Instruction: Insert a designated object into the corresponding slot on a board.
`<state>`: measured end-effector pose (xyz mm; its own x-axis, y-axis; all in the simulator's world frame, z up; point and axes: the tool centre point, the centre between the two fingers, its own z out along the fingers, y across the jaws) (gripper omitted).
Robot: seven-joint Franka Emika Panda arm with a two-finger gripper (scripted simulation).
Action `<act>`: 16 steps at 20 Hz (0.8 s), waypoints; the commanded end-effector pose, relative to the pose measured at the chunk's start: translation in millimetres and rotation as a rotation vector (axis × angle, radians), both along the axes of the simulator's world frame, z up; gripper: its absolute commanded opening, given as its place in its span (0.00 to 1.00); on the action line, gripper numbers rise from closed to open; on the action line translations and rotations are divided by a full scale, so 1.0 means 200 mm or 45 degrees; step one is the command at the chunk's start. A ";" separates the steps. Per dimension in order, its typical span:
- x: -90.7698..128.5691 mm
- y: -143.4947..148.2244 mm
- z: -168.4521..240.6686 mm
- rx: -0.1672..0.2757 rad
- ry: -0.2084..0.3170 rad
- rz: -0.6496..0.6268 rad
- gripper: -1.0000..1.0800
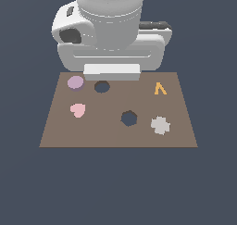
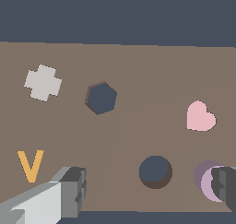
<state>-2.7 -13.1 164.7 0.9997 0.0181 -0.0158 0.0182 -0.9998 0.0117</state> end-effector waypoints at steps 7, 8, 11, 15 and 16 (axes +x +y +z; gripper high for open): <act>-0.02 -0.06 -0.04 0.000 -0.002 -0.023 0.96; -0.03 -0.08 -0.05 0.001 -0.002 -0.032 0.96; -0.07 -0.15 -0.11 0.001 -0.004 -0.065 0.96; -0.14 -0.30 -0.21 0.002 -0.009 -0.129 0.96; -0.16 -0.34 -0.24 0.003 -0.010 -0.148 0.96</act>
<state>-28.0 -68.4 125.4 0.9971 -0.0756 -0.0087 -0.0755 -0.9971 0.0093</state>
